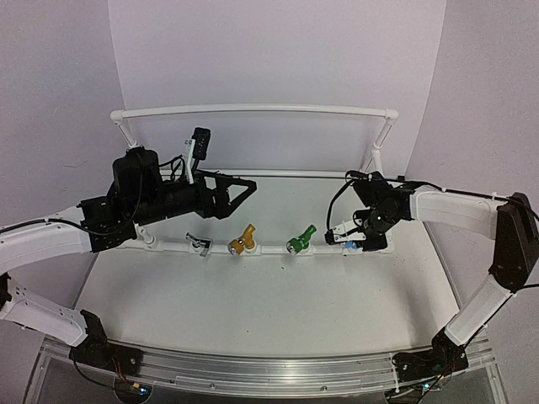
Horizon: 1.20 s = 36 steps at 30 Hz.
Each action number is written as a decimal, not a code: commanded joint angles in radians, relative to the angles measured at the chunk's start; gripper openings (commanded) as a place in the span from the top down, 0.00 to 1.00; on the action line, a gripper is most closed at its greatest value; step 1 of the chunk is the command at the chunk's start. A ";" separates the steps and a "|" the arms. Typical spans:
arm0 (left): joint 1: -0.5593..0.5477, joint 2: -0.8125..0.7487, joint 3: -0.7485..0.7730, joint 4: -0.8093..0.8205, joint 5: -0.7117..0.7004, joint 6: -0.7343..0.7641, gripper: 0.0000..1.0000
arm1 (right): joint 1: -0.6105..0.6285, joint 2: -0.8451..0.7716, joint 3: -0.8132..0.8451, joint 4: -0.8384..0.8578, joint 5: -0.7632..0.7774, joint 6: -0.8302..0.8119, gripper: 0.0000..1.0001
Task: Install the water faucets
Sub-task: Screw the water faucet onto the adaptor.
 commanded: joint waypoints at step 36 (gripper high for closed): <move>0.004 -0.030 0.006 0.035 -0.014 0.022 0.00 | -0.054 0.037 0.003 0.006 -0.062 0.074 1.00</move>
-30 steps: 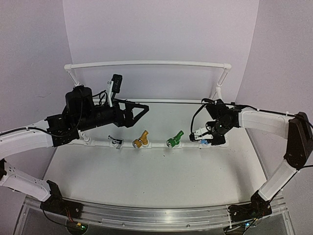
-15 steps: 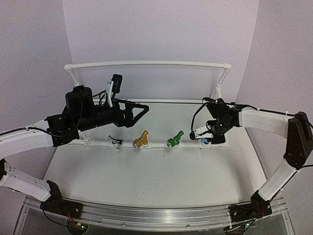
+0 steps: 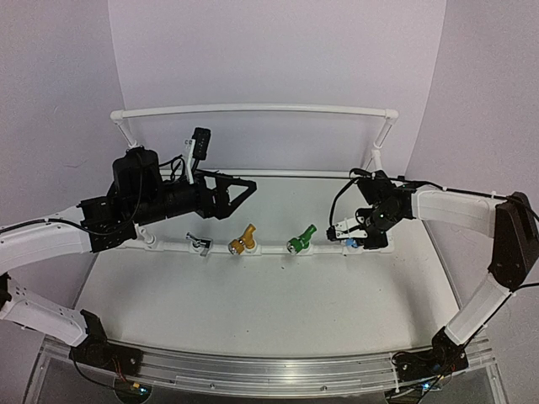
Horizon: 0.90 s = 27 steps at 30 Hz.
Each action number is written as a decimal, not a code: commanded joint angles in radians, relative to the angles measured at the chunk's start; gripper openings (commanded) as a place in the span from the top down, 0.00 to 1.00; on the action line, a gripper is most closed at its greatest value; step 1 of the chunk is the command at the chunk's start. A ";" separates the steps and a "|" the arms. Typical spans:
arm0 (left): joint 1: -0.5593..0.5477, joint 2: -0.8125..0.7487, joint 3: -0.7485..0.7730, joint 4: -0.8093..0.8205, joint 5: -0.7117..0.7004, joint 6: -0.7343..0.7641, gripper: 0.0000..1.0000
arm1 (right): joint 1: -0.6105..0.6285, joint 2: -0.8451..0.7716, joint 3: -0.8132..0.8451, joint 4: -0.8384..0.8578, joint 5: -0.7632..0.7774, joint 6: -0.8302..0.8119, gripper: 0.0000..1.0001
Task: Install the water faucets
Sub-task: Screw the water faucet onto the adaptor.
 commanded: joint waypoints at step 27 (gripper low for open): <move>0.004 -0.064 0.024 0.011 -0.042 0.032 0.00 | -0.028 -0.024 -0.095 0.044 -0.034 0.643 1.00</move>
